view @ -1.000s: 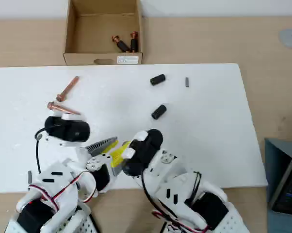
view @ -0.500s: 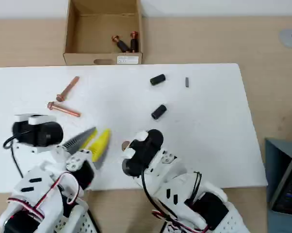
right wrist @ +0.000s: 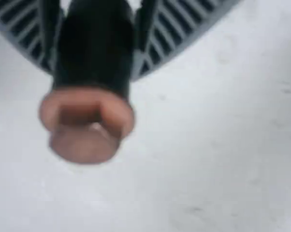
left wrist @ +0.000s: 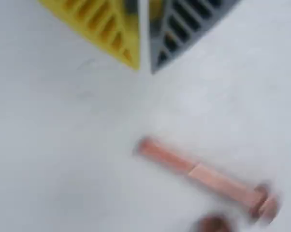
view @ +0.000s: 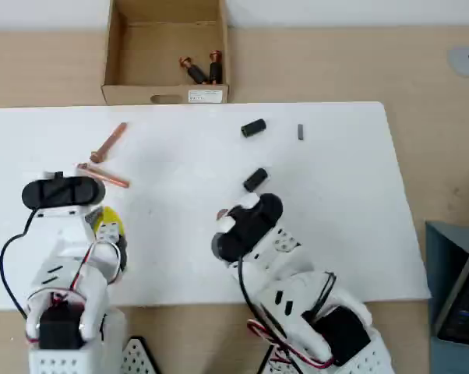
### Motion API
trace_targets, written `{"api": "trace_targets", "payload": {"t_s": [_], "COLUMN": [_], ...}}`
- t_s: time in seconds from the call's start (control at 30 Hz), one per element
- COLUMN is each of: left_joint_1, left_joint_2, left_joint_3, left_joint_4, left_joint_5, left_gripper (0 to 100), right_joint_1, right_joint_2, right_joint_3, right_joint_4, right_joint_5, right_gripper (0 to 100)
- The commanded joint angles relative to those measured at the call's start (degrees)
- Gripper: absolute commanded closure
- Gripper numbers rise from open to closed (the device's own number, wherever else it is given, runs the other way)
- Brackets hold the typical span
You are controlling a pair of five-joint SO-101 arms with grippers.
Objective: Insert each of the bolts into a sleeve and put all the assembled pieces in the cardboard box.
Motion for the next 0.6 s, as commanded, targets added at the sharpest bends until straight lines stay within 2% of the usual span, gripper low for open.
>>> {"api": "trace_targets", "payload": {"t_s": [0.0, 0.23, 0.57], "left_joint_1": [-4.6, -5.6, -5.6], "left_joint_2": [-0.3, -0.3, -0.3], "left_joint_3": [5.5, 11.2, 14.2], "left_joint_4": [-5.9, -9.1, -9.1], "left_joint_5": [-1.4, -4.8, -4.8], "left_gripper": [98, 98, 98], "right_joint_1": [2.2, 3.1, 9.7], "right_joint_2": [-5.8, 2.9, 41.0], "right_joint_3": [-1.2, -7.1, -29.4], "right_joint_4": [-1.8, -4.9, -19.2], "right_joint_5": [3.5, 3.7, 3.6], "right_gripper": [98.9, 98.9, 98.9]}}
